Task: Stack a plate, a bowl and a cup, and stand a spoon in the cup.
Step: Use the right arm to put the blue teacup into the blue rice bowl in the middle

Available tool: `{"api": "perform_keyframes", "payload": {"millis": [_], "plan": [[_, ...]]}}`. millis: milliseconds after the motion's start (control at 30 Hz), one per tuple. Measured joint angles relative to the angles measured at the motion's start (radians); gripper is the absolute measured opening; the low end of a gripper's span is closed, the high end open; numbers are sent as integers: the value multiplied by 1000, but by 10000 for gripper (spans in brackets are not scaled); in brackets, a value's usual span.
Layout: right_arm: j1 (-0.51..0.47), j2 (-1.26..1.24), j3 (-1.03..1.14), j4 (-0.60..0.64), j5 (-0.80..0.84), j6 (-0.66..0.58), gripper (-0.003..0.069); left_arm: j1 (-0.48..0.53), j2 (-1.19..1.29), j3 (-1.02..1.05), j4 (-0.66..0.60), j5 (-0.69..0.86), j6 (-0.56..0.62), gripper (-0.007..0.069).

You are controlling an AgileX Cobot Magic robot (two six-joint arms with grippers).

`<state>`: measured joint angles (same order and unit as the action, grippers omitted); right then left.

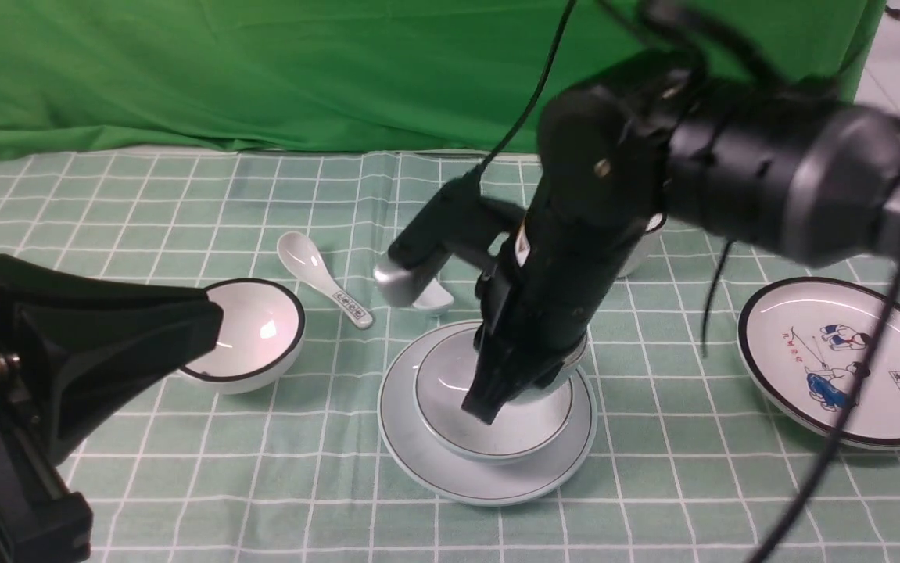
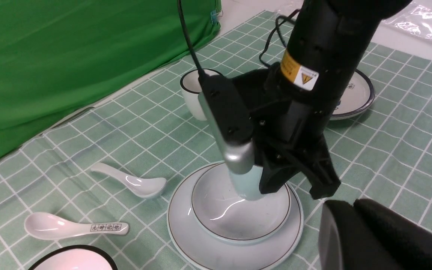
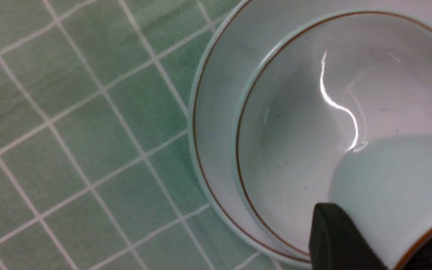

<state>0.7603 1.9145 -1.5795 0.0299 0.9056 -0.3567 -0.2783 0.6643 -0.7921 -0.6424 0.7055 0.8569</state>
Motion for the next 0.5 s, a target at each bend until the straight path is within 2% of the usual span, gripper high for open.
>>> {"api": "perform_keyframes", "payload": {"millis": [500], "plan": [[0,158,-120,-3,20,6,87,0,0,0,1,3,-1,17]]}}
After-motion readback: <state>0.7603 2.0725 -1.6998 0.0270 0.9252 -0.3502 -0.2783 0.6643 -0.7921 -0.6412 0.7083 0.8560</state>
